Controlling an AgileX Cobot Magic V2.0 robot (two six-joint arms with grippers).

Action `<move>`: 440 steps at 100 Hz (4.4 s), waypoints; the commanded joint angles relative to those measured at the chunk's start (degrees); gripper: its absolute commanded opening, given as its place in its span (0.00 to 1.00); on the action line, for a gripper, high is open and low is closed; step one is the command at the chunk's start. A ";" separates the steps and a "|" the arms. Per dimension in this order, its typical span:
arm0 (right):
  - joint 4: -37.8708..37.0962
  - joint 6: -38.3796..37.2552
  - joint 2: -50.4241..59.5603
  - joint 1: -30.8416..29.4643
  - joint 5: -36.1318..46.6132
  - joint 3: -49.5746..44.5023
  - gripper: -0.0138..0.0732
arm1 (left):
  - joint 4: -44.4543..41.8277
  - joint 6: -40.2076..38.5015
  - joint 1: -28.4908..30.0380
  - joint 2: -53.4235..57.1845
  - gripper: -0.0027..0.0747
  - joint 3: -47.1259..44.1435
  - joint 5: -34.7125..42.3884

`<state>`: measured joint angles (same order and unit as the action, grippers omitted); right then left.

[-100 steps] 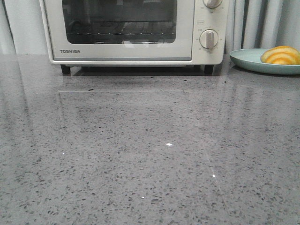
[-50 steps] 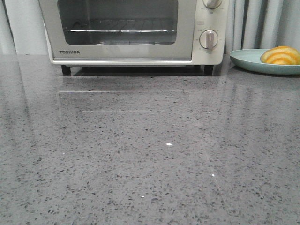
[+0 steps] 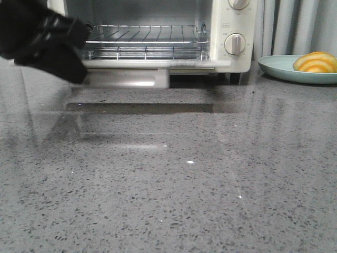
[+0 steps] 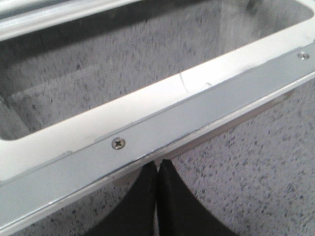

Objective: Put bread in oven
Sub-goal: 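Pull the oven door handle down toward the robot with the left gripper, then lower the right gripper over the croissant on the blue plate, then grasp the croissant with the right gripper and lift it, then carry the croissant into the oven and release it on the rack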

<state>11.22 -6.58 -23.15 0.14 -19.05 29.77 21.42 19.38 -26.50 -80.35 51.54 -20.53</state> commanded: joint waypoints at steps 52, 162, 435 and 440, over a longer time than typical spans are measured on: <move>-0.52 -0.11 -1.68 0.14 3.10 4.18 0.10 | -0.06 0.02 0.13 3.14 0.01 0.87 -3.64; -13.11 -2.33 -70.01 -7.02 -3.03 51.79 0.57 | 0.69 0.02 0.13 47.97 0.01 0.87 -14.96; -8.31 11.49 -73.53 33.96 -0.66 58.13 0.08 | 1.77 0.02 0.13 48.04 0.01 -2.54 -14.57; -8.32 11.49 -74.92 33.05 1.31 58.13 0.08 | 1.92 0.02 0.13 48.04 0.01 -2.54 -14.57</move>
<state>3.88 4.41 -98.79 34.89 -25.28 86.06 21.61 19.38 -26.39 -32.12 47.67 -39.41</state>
